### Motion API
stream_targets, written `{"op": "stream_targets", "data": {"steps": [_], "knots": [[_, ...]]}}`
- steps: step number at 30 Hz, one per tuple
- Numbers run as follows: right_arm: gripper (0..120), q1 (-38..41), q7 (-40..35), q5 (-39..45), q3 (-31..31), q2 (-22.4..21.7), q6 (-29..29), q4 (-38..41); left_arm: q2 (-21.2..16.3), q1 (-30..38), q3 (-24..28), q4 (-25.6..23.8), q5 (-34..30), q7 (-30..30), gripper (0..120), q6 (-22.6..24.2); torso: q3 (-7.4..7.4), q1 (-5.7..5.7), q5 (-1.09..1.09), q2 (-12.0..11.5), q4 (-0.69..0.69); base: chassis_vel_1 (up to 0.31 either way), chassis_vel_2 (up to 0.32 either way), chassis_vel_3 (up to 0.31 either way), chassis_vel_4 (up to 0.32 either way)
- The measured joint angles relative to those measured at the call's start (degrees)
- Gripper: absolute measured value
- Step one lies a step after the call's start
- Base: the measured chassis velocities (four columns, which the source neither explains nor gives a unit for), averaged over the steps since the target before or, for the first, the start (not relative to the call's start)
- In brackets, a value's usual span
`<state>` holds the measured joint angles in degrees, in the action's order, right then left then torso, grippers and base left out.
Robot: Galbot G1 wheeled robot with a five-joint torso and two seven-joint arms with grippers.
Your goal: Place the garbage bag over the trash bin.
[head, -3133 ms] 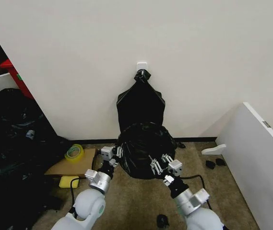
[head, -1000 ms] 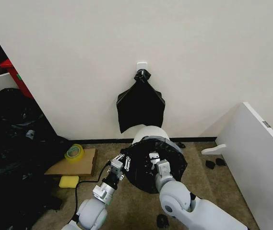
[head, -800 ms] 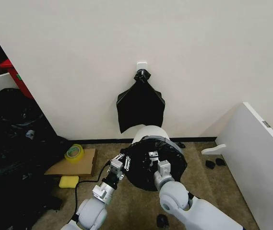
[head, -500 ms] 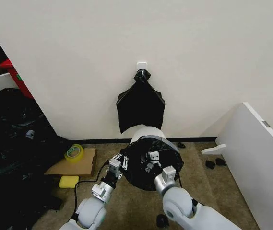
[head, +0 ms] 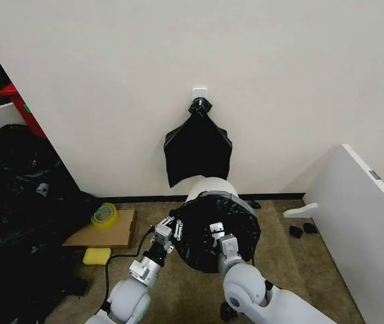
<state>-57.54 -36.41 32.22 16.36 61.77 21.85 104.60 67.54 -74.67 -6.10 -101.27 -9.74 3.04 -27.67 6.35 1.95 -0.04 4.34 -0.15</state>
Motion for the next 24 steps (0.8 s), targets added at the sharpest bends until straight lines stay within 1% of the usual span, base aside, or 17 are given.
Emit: {"op": "stream_targets", "data": {"steps": [1,2,6,13,18,20,24], "knots": [[0,0.1,1.0,-1.7,-0.4,0.0,-1.1,-0.9,-0.1,-0.2,0.0,-0.2,-0.3,0.4,1,-0.1,0.00,0.00,0.00,0.0,0.00,0.000,0.000,0.000,0.000],[0,0.1,1.0,-1.7,-0.4,0.0,-1.1,-0.9,-0.1,-0.2,0.0,-0.2,-0.3,0.4,1,-0.1,0.00,0.00,0.00,0.0,0.00,0.000,0.000,0.000,0.000],[0,0.1,3.6,-4.5,-1.6,0.1,-4.9,-3.1,-0.4,-0.9,0.2,-1.0,-2.9,1.2,1,-0.1,0.00,0.00,0.00,0.0,0.01,0.000,0.000,0.000,0.000],[0,-0.9,5.2,-6.4,-2.6,0.1,-7.9,-4.3,-0.2,-0.7,0.0,-1.0,-2.8,1.2,1,0.1,0.00,0.00,0.01,0.0,0.00,0.000,0.000,0.000,0.000],[0,-2.4,6.2,-6.0,-2.6,-0.3,-9.9,-2.1,0.2,0.0,-0.6,-0.3,-2.8,0.3,1,0.4,0.00,0.00,0.00,0.0,0.00,0.000,0.000,0.000,0.000],[0,-3.6,7.9,-5.9,-2.2,-0.6,-12.3,0.4,0.3,0.2,-0.9,0.2,-3.2,-0.1,1,0.5,0.00,0.00,0.00,0.0,0.00,0.000,0.000,0.000,0.000],[0,-4.5,8.3,-5.9,-1.4,-0.8,-12.5,2.8,0.3,0.3,-1.4,0.2,-3.8,-0.7,1,0.9,0.00,0.00,0.00,0.0,0.00,0.000,0.000,0.000,0.000]]}}
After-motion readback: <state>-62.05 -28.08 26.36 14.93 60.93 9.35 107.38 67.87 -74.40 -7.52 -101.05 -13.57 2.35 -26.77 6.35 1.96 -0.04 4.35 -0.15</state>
